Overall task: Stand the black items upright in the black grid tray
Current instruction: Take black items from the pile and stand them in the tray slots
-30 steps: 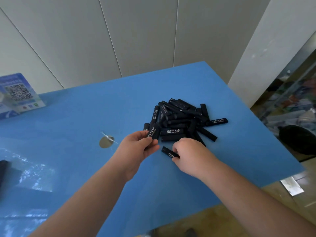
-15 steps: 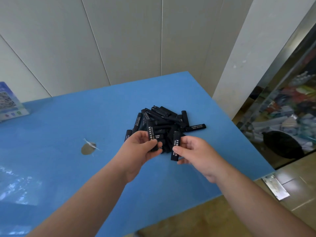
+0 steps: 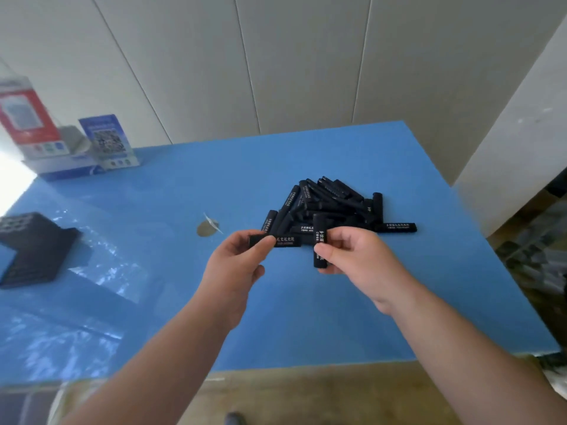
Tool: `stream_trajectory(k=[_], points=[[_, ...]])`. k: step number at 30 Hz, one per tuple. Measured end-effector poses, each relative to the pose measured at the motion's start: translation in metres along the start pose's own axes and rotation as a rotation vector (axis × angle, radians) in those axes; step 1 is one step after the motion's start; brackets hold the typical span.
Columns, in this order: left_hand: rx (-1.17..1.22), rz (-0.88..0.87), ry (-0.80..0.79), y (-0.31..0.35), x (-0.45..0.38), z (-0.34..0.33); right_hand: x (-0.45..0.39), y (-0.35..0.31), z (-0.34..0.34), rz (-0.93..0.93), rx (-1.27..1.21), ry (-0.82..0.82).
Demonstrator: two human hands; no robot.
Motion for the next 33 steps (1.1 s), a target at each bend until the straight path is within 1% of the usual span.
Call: stream_trajectory(k=[6, 11, 16, 19, 22, 25, 28, 31, 33], points=[[0.158, -0.019, 0.123, 0.008, 0.013, 0.058, 0.001, -0.012, -0.064, 0.008, 0.028, -0.146], [0.148, 0.056, 0.204, -0.001, 0.022, 0.115, 0.007, -0.016, -0.134, 0.001, 0.07, -0.265], [0.171, -0.003, 0.359, 0.007, 0.051, 0.198, 0.023, -0.009, -0.213, -0.022, 0.113, -0.358], [0.221, -0.024, 0.39, 0.012, 0.069, 0.25, 0.037, -0.011, -0.264, -0.014, 0.126, -0.409], [0.269, -0.021, 0.393, 0.014, 0.086, 0.3, 0.054, -0.014, -0.317, 0.001, 0.132, -0.45], [0.27, -0.004, 0.346, 0.016, 0.099, 0.343, 0.07, -0.013, -0.368, 0.017, 0.148, -0.473], [0.222, 0.002, 0.283, 0.018, 0.11, 0.383, 0.081, -0.011, -0.411, 0.04, 0.151, -0.465], [0.174, -0.028, 0.24, 0.023, 0.115, 0.417, 0.086, -0.011, -0.443, 0.059, 0.147, -0.443], [0.195, -0.047, 0.231, 0.026, 0.113, 0.436, 0.089, -0.011, -0.462, 0.069, 0.139, -0.44]])
Point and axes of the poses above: each hand's wrist, its own x-axis away from the middle knuckle, its own z-axis out of the back of the hand, y = z × x, the point moved 10 cm from there along -x, towards the middle knuckle, and after that the axes turned 3 degrees about y, right-handed, at the moved point
